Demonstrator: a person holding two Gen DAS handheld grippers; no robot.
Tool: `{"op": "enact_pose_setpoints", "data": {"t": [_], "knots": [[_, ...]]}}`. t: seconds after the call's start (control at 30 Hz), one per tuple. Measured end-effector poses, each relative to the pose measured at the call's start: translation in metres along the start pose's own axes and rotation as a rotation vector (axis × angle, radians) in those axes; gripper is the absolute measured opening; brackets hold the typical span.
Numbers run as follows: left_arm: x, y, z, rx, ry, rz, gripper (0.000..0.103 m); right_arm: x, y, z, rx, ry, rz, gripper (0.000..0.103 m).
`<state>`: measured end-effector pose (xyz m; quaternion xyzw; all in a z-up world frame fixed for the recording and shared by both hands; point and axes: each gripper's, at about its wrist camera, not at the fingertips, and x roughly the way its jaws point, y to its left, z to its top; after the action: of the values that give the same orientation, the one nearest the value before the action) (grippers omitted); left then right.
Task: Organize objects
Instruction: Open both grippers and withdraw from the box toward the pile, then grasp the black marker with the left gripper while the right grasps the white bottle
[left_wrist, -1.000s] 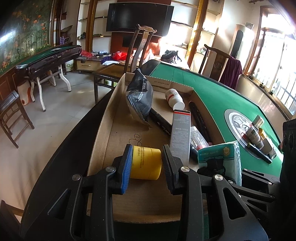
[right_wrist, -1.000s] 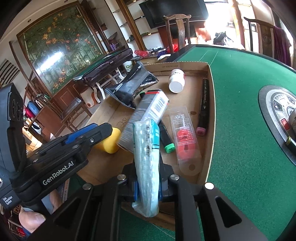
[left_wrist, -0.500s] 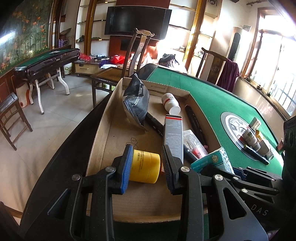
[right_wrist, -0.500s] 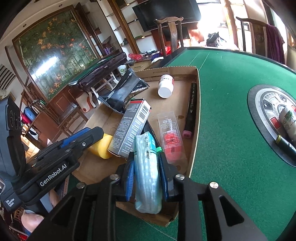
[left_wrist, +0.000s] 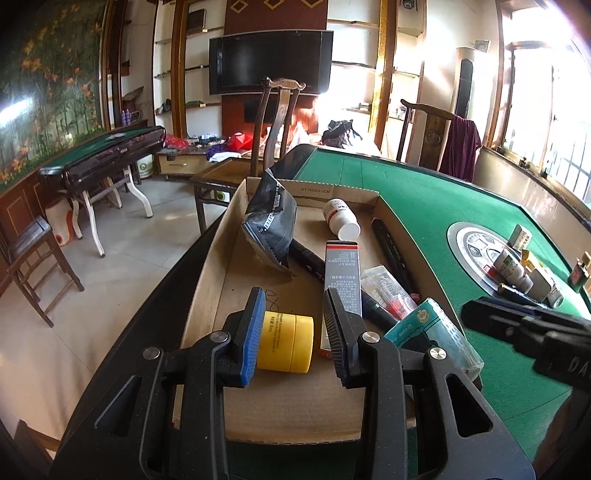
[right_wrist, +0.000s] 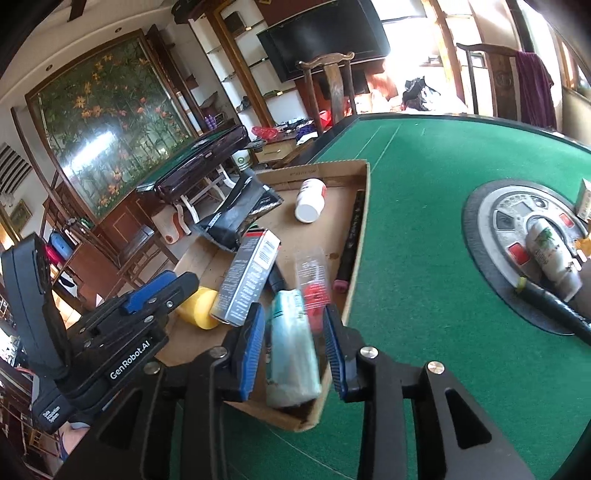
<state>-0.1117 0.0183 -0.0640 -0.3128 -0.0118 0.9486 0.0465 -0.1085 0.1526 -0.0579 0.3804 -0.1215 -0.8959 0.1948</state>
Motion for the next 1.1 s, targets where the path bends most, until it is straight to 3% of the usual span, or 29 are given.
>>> {"op": "enact_pose_setpoints", "data": {"t": [0.33, 0.57, 0.7, 0.87, 1.0, 1.1], "knots": [[-0.005, -0.011, -0.001, 0.040, -0.046, 0.045, 0.032, -0.051, -0.081, 0.000, 0.101, -0.049, -0.069, 0.034], [-0.028, -0.033, 0.006, 0.057, -0.064, -0.045, 0.032, -0.088, -0.186, 0.000, 0.232, -0.026, -0.137, 0.036], [-0.036, -0.065, 0.010, 0.103, -0.045, -0.132, 0.032, -0.086, -0.226, -0.009, 0.345, 0.007, -0.084, 0.037], [-0.034, -0.104, 0.013, 0.148, 0.023, -0.249, 0.032, -0.079, -0.228, -0.017, 0.395, 0.065, -0.023, 0.037], [-0.023, -0.125, 0.012, 0.161, 0.116, -0.334, 0.032, -0.067, -0.208, -0.022, 0.359, 0.128, 0.094, 0.039], [-0.016, -0.144, 0.016, 0.162, 0.182, -0.405, 0.032, -0.074, -0.200, -0.019, 0.335, 0.097, 0.075, 0.039]]}}
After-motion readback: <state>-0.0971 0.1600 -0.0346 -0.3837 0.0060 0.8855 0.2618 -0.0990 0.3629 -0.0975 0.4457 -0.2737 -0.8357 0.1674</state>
